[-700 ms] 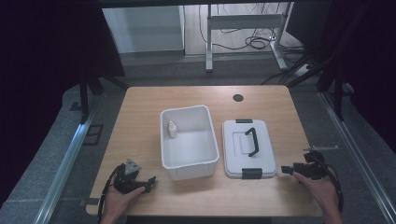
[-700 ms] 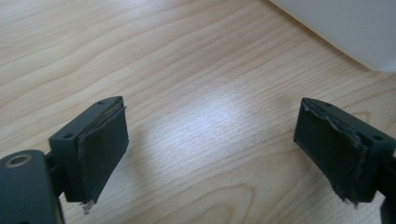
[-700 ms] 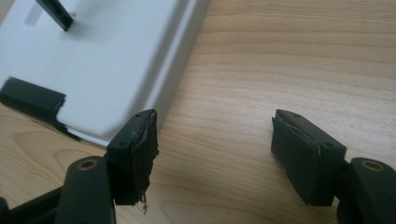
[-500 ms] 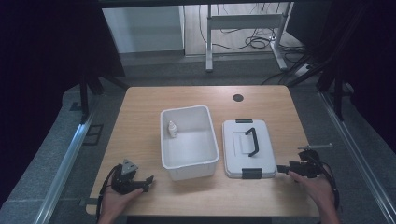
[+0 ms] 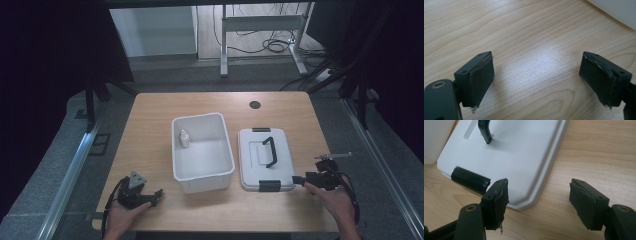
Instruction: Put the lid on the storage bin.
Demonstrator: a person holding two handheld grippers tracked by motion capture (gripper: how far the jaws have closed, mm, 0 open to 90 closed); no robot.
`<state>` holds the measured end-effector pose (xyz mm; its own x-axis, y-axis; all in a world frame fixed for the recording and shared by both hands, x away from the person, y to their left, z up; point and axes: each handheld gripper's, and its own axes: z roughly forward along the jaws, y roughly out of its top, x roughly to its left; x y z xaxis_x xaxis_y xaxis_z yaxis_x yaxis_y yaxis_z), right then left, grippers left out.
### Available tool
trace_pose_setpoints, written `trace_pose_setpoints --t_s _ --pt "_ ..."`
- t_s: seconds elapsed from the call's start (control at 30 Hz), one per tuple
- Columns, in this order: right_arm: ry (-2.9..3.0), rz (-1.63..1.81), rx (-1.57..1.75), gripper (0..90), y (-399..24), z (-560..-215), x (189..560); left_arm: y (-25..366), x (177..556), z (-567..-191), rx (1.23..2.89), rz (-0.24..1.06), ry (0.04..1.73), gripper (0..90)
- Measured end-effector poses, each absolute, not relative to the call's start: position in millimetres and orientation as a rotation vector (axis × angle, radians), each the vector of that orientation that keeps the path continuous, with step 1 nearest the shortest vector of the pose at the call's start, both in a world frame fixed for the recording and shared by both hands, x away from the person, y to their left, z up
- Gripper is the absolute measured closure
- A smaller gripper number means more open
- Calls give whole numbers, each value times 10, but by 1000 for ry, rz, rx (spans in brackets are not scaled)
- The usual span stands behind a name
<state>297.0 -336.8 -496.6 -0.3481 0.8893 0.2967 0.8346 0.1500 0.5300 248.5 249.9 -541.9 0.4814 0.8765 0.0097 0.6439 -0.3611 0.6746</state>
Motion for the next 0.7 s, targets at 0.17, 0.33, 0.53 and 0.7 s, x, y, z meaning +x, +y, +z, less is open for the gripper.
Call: trace_pose_setpoints --t_s 0.17,0.33,0.53,0.7 --pt "2295 988 1750 317 -3394 -4945 2933 2495 2486 -5426 2114 495 1256 127" --pt "2272 1140 1769 318 -3402 -4876 2941 2483 2493 -5437 2104 487 1249 128" --pt "2255 1235 1736 319 -3208 -4654 2982 2461 2489 -5445 2110 456 1224 128" --pt "2265 1212 1753 325 -3056 -4571 3009 2479 2502 -5450 2110 444 1216 124"
